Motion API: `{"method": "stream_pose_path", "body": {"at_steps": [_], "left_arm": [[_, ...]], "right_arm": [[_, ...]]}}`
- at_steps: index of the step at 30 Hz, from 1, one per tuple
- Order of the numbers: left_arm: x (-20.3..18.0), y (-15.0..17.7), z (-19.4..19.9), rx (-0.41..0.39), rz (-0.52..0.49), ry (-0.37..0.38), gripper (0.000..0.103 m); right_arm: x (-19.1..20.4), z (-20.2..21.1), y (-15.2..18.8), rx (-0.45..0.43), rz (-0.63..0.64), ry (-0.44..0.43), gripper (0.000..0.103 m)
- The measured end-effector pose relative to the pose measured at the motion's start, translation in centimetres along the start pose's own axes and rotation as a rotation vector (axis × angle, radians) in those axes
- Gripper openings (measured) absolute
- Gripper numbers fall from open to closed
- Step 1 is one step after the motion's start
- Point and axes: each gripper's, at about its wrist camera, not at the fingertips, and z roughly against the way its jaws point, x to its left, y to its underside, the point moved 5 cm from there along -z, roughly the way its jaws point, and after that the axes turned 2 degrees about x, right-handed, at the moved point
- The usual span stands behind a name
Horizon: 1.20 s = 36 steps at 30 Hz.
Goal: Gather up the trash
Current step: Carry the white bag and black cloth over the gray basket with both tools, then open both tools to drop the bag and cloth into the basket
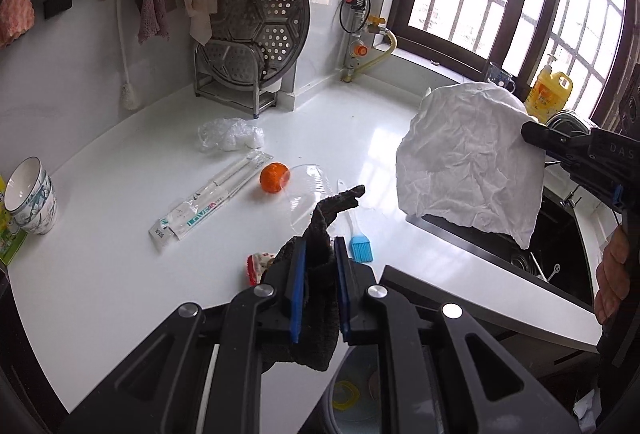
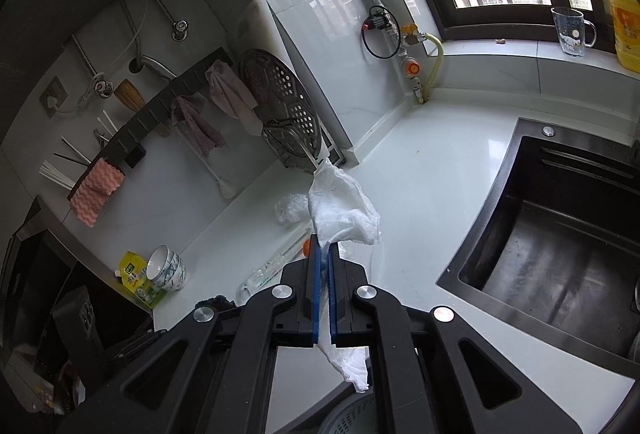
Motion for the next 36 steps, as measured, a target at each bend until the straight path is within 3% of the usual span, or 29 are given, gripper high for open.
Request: {"method": "stream_pose_path", "body": {"at_steps": [8,16,26,36], "left_arm": [[-7.1,4.7,-0.2,0.071,-0.035,0.044,0.014],[-11.0,10.1,-2.4,0.175,-0.029,0.040,0.014],[-12.2,15.8,-6.2,0.282,0.017,0.006,0.014],[-11.4,17.5,-8.9,0.324,0.051,-0.064,0.014]], "right_arm": [[-4.9,3.5,6.5,0.103,-0.038,0.019,0.003],[-8.5,4.2,13.1,0.236,-0.051,0.032,0.003],[-10.7,0.7,19.8,0.404,-0.012,0.030,0.003],[-12.0,-3.1,23.2,0.528,0.017,0.040,0.004]]}}
